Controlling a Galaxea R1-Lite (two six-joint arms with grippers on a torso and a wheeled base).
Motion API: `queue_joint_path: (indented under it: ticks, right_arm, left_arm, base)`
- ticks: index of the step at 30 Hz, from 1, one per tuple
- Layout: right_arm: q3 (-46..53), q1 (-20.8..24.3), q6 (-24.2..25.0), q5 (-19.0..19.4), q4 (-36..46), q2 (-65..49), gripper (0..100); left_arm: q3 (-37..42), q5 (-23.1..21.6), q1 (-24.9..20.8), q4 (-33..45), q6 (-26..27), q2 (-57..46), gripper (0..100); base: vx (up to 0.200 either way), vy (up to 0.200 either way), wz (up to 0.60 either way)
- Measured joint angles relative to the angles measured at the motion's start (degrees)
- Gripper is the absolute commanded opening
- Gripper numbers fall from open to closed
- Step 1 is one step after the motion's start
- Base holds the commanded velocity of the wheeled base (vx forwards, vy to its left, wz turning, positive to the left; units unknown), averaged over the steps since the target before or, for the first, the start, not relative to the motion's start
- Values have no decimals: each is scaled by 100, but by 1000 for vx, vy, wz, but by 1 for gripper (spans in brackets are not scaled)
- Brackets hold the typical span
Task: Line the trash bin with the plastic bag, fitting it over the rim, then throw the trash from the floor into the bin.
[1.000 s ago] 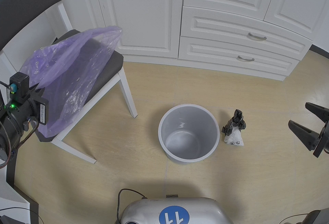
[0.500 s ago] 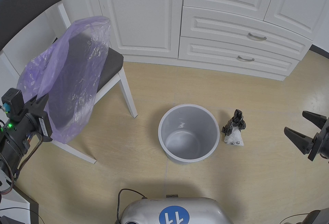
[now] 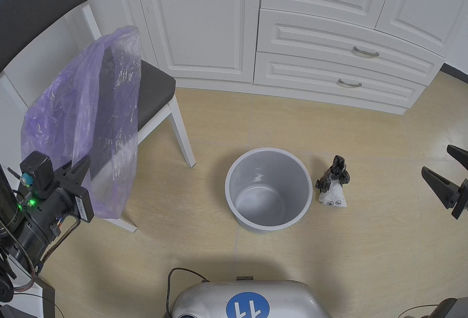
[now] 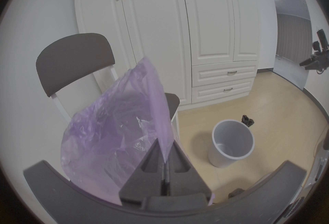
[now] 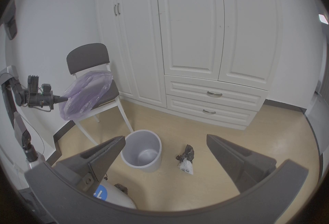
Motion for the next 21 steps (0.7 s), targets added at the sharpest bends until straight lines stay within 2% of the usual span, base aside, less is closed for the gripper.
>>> queue_joint_path:
  ticks: [9,16,19,21]
  right_arm:
    - [-60,347,41,76,-167,261,100]
    - [-104,623,332,82,-1269,1521,100]
    - [-79,686,451,89,-1447,1893,100]
    - [-84,717,484,91,-1462,2064,100]
  left_arm:
    - [-549,11,-313,-118,-4,472,0]
    - [-713,-2,-711,-471,-118,1057,0]
    - [-769,-232,-820,-552,-279,1287,0]
    - [-851,-646,-859,-550,-323,1403,0]
  base:
    - [0,0,0]
    - [0,0,0]
    - [0,0,0]
    - [0,0,0]
